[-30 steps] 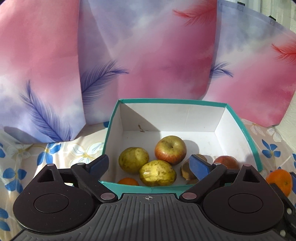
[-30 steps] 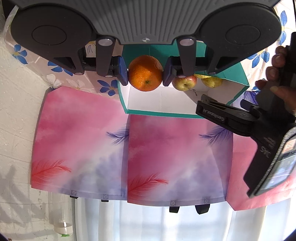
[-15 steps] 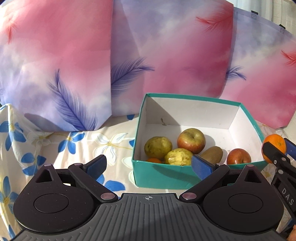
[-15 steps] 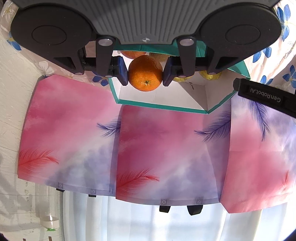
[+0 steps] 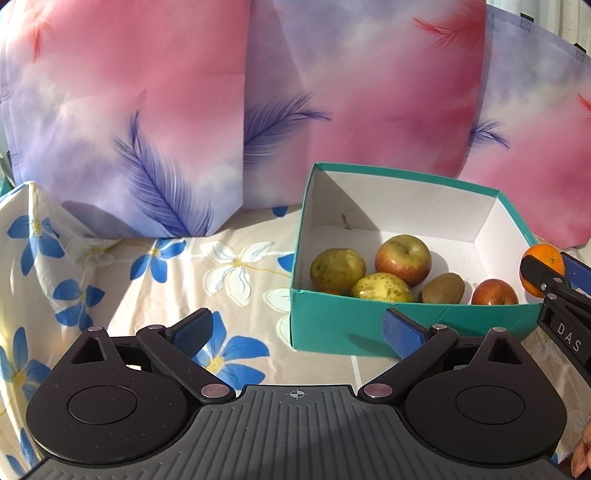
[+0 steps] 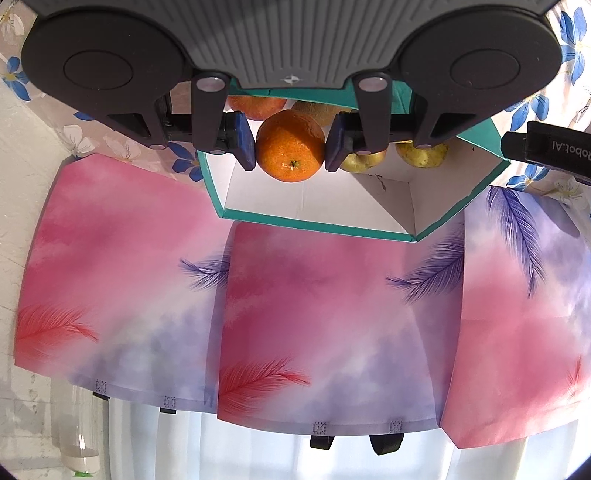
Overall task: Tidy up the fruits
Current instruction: 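Lower the second mandarin into the box and open the right tool, then grasp a red cherry tomato from the cloth with the left tool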
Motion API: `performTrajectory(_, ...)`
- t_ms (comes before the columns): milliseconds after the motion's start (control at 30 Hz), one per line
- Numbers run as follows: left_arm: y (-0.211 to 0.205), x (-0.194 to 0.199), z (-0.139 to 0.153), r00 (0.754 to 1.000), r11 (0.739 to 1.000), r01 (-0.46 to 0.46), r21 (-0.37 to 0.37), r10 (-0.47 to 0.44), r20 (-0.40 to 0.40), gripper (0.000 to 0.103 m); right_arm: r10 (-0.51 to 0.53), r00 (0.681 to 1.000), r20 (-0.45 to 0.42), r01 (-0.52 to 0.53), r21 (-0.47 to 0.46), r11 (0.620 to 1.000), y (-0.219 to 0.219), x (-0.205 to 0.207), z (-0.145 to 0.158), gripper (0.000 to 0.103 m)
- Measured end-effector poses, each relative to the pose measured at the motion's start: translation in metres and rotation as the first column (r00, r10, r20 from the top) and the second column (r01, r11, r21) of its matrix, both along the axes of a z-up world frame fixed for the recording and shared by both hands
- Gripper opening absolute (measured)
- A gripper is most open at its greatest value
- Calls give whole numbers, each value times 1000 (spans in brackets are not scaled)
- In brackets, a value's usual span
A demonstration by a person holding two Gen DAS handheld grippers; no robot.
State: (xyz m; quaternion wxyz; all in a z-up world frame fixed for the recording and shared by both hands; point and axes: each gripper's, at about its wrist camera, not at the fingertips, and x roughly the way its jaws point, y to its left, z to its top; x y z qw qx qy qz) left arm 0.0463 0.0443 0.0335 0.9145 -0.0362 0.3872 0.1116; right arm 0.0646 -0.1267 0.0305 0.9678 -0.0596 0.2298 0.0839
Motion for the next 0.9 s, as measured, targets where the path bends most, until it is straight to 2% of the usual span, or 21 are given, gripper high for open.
performTrajectory(467, 7, 1, -12, 999, 1000, -15, 15, 16, -43, 101, -12, 996, -91, 11, -4, 1000, 2, 28, -20, 41)
performTrajectory(667, 6, 4, -18, 998, 1000, -6, 20, 8, -61, 101, -27, 998, -61, 25, -34, 999, 1, 30, -20, 44)
performTrajectory(767, 5, 4, -21, 998, 1000, 2, 27, 0, -69, 101, -23, 999, -49, 22, -16, 1000, -1, 23, -15, 54)
performTrajectory(833, 4, 1, -24, 998, 999, 15, 34, -12, -69, 101, -18, 999, -38, 18, -8, 1000, -3, 15, -11, 75)
performTrajectory(867, 3, -1, -26, 997, 999, 21, 34, -19, -70, 101, -16, 1000, -26, 16, -1, 1000, -4, 9, -8, 83)
performTrajectory(900, 3, -3, -29, 997, 999, 27, 33, -24, -77, 101, -11, 1000, -11, 12, 12, 1000, -6, 1, -4, 95)
